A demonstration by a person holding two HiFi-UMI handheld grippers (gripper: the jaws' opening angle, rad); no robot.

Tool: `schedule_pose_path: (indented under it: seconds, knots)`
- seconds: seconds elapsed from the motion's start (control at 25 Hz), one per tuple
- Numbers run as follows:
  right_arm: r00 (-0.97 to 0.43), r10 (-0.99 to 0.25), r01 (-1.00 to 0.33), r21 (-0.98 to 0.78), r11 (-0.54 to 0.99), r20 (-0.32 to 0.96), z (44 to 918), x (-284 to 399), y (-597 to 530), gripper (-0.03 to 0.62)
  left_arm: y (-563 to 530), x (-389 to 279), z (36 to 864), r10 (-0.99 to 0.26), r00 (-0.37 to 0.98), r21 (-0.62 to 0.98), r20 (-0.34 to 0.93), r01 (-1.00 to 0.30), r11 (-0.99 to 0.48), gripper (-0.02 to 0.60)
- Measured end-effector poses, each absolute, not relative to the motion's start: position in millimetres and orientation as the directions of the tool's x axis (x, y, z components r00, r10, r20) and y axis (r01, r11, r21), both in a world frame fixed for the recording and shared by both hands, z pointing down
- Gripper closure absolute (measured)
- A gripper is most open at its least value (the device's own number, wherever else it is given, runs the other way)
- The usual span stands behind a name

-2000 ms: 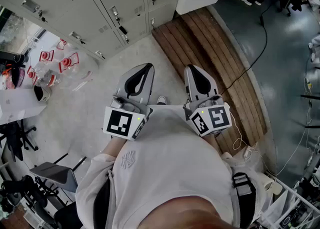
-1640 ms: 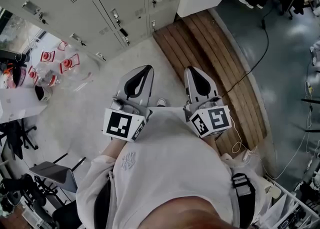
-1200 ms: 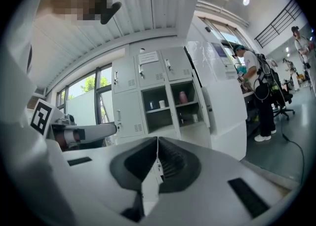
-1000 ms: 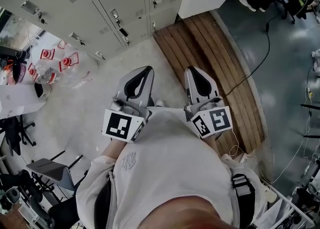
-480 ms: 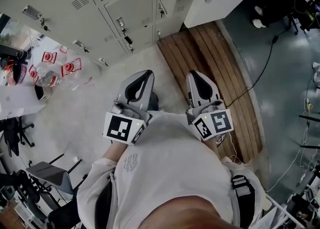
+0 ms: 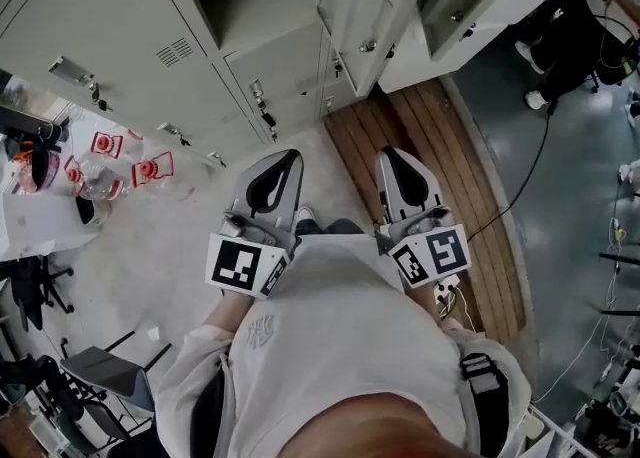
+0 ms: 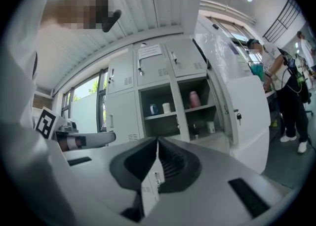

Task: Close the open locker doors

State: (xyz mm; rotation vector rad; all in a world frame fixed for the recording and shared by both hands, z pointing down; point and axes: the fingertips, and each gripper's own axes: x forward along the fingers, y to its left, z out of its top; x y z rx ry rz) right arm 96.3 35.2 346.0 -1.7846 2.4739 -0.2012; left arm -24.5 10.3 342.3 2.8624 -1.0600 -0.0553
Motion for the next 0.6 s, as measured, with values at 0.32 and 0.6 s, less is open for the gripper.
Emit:
schedule_pose_path:
  seconds: [0.32, 0.6]
  knots:
    - [-0.335, -0.942, -0.932, -0.147, 0.332, 0.001, 346.0, 106.2, 4.8, 0.580, -16.7, -29.1, 344.2, -0.686, 0.728, 0.101, 0.000, -0.682, -0.724, 0.580]
    - [-0.367, -0.928, -0.925, -0.076, 0.371, -0.071, 313.8, 149.1, -40.1, 0.580, -46.4, -14.1, 339.0, -0.723, 0.691, 0.104, -0.012, -0.718, -0.688, 0.580]
